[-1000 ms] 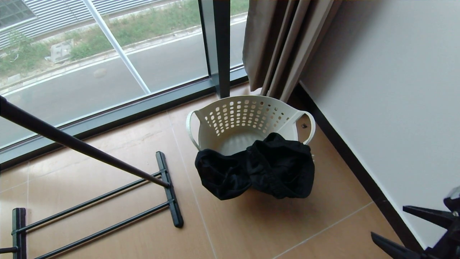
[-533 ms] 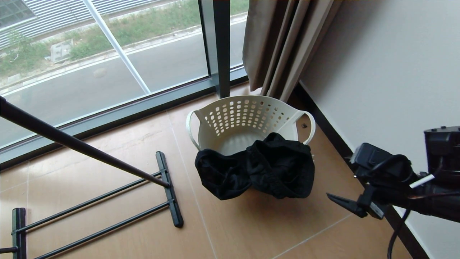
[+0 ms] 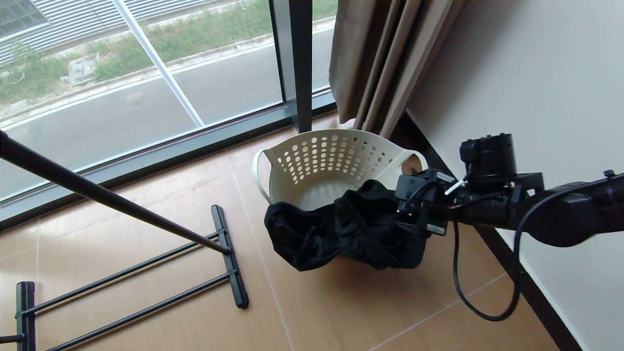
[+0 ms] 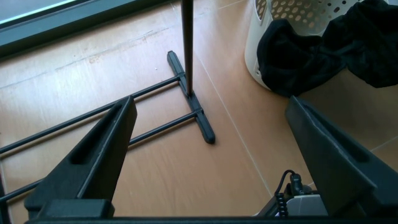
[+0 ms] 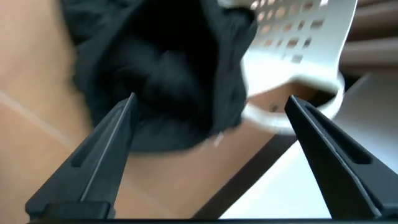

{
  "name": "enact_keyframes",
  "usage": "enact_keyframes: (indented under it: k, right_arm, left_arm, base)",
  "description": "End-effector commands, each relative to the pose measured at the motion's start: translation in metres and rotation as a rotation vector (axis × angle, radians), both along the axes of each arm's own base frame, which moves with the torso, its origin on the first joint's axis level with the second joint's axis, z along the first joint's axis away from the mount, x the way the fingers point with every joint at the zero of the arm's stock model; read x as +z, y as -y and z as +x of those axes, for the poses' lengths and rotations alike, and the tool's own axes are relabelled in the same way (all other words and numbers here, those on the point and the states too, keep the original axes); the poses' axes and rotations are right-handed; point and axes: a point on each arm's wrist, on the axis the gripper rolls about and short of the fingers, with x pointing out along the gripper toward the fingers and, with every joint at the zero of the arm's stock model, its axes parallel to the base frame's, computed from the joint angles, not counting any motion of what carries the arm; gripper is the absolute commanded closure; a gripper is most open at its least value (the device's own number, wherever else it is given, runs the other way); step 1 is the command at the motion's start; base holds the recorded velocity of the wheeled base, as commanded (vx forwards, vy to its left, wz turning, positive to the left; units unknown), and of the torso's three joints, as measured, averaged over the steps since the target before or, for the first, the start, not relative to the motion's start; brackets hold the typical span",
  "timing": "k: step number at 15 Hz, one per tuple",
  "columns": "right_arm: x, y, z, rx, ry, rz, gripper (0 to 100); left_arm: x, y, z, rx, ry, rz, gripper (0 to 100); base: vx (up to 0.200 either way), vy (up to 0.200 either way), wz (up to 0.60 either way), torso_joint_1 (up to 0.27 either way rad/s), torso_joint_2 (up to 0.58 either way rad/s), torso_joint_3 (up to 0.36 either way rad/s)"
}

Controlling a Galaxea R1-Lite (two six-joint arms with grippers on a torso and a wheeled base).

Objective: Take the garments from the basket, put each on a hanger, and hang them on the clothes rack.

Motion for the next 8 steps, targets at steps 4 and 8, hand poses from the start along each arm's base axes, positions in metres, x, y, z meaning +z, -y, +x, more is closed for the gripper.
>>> enact_keyframes:
  k: [4,8]
  right_arm:
    - [-0.022,-0.031,0.046,0.032,0.043,-0.098,0]
    - [-0.028,-0.049,0.054,0.037,0.057,-0.112,0]
  left_arm:
    - [0.0,0.0,0.0,0.0,0.0,0.0,0]
    - [0.0,0.0,0.0,0.0,0.0,0.0,0]
  base:
    - [0.0,0.0,0.0,0.0,0.0,0.0]
    - [0.0,0.0,0.0,0.0,0.0,0.0]
